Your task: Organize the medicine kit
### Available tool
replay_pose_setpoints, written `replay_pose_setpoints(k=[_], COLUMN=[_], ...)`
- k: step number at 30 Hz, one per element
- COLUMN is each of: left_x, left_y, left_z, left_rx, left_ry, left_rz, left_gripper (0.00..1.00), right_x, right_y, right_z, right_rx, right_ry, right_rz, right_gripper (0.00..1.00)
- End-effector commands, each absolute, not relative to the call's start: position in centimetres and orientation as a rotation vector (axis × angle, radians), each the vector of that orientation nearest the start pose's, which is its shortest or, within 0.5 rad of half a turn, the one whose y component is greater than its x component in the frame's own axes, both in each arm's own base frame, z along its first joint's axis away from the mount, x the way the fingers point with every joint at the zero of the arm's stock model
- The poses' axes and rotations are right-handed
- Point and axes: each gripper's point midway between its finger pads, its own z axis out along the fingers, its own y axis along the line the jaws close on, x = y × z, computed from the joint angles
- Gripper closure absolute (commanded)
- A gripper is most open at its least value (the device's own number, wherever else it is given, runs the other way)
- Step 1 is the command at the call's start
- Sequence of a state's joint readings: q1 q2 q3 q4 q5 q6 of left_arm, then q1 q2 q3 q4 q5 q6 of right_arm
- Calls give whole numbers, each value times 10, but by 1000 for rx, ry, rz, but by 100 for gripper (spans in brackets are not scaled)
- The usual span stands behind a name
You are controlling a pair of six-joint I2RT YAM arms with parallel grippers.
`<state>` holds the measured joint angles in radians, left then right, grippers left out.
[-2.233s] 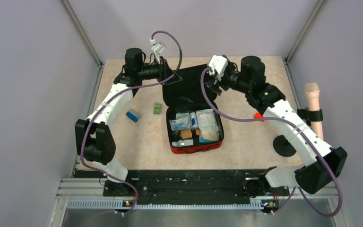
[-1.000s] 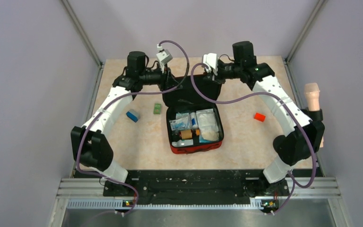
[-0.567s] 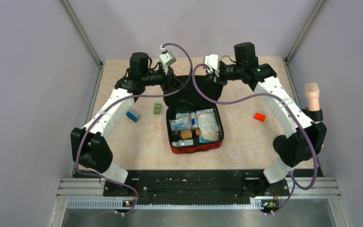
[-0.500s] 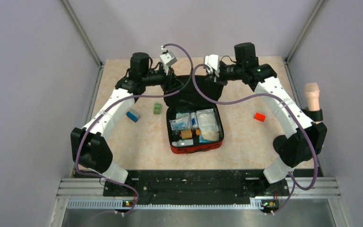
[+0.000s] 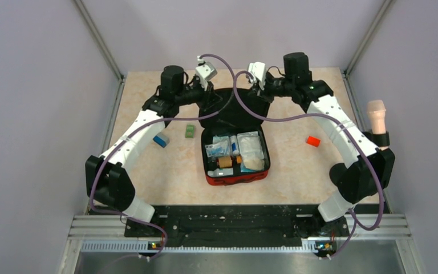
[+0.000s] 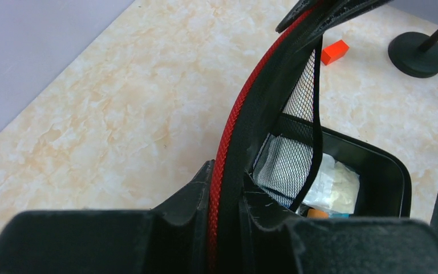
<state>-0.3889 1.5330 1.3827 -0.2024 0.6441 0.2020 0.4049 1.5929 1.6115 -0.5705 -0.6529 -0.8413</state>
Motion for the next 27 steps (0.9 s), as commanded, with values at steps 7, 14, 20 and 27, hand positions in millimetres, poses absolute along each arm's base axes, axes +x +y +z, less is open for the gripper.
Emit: replay_pose_setpoints(k=[7, 14, 20, 27], left_x=[372, 377, 394, 392], left_y=[-293, -286, -249, -200], left_z=[281, 284, 326, 426], left_rx=[904, 895, 759, 467], left_ry=[1670, 1680, 1684, 1559], left_rz=[-881, -808, -557, -398], left_gripper=[89, 78, 37, 11], right_x=[371, 380, 392, 402], right_y=[277, 273, 261, 256], right_z=[284, 278, 275, 275], right_rx=[-1324, -1282, -1250, -1244], right_ry=[1515, 1564, 1598, 1601], right_rz=[613, 578, 471, 414], right_gripper=[100, 100, 100, 100])
